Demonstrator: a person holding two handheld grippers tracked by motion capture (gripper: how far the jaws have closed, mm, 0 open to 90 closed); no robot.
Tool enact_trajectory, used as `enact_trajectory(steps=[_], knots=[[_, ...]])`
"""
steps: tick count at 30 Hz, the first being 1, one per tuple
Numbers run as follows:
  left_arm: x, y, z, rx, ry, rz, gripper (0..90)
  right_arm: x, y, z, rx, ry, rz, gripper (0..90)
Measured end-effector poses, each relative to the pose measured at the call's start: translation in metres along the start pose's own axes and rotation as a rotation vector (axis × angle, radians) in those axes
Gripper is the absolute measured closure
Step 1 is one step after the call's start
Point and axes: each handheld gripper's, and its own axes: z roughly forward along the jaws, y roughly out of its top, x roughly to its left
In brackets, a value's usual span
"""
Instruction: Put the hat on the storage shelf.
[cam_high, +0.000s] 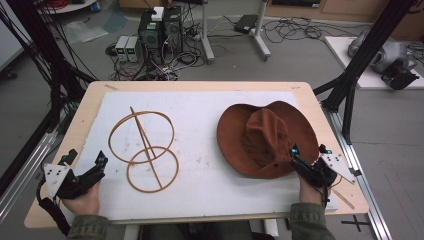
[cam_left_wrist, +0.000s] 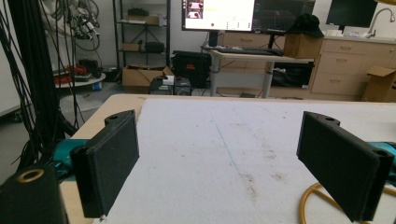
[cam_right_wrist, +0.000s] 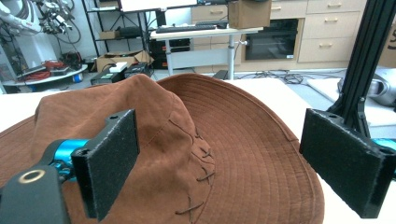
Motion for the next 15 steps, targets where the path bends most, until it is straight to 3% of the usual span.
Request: enact_trajectory(steps=[15], knots=[[0.0011, 0.0001, 0.0, -0.003, 0.004, -0.005, 13.2, 0.001, 0.0006, -0.0018, -0.004, 0.007, 0.002, 11.3]])
